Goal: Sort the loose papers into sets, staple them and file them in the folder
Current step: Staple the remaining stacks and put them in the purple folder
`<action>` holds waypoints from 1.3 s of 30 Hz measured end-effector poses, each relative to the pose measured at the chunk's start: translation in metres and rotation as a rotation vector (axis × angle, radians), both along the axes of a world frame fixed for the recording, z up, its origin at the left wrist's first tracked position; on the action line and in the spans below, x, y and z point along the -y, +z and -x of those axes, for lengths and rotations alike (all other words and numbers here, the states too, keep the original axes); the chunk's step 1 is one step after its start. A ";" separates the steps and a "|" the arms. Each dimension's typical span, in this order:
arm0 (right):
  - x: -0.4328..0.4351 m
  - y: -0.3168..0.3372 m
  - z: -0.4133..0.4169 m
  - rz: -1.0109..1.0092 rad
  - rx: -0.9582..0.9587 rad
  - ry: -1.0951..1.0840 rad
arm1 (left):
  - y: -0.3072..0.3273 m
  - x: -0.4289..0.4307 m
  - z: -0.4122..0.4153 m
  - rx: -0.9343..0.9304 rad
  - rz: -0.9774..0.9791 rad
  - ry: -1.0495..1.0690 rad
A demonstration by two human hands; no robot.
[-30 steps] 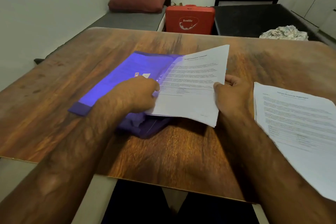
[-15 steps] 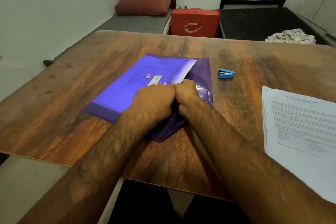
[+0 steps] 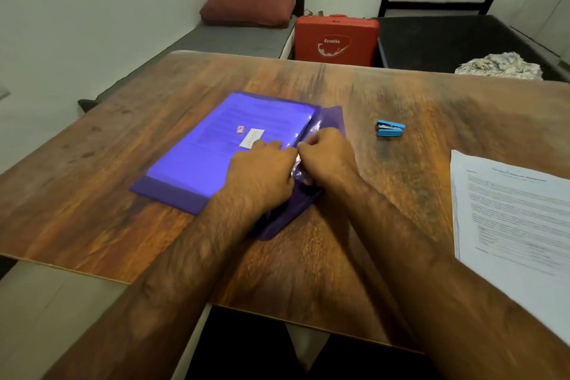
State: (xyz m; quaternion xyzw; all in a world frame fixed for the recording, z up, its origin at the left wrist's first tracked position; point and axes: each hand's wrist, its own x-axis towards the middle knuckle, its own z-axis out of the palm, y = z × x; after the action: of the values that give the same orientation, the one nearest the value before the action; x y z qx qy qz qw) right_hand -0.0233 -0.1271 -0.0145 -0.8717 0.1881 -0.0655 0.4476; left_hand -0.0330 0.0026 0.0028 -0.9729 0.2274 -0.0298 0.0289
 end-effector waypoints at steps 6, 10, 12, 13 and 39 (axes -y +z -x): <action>0.064 -0.008 0.037 0.096 0.126 -0.174 | -0.009 0.070 0.015 -0.026 0.297 -0.110; 0.125 -0.008 0.085 0.178 0.090 -0.300 | -0.016 0.135 0.031 0.007 0.244 -0.171; 0.157 -0.012 0.112 0.271 0.033 -0.401 | -0.023 0.168 0.038 -0.060 0.205 -0.196; 0.169 -0.014 0.125 0.315 0.011 -0.453 | -0.028 0.181 0.041 -0.111 0.195 -0.194; 0.171 -0.039 0.140 -0.095 0.259 -0.504 | -0.039 0.216 0.047 -0.879 1.502 0.068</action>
State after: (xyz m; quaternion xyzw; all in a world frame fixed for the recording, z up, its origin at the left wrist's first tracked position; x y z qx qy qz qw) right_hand -0.1638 -0.2980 -0.0530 -0.7601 0.3429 -0.2765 0.4778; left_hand -0.0796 -0.2133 -0.0364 -0.6643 0.1089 0.2071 -0.7099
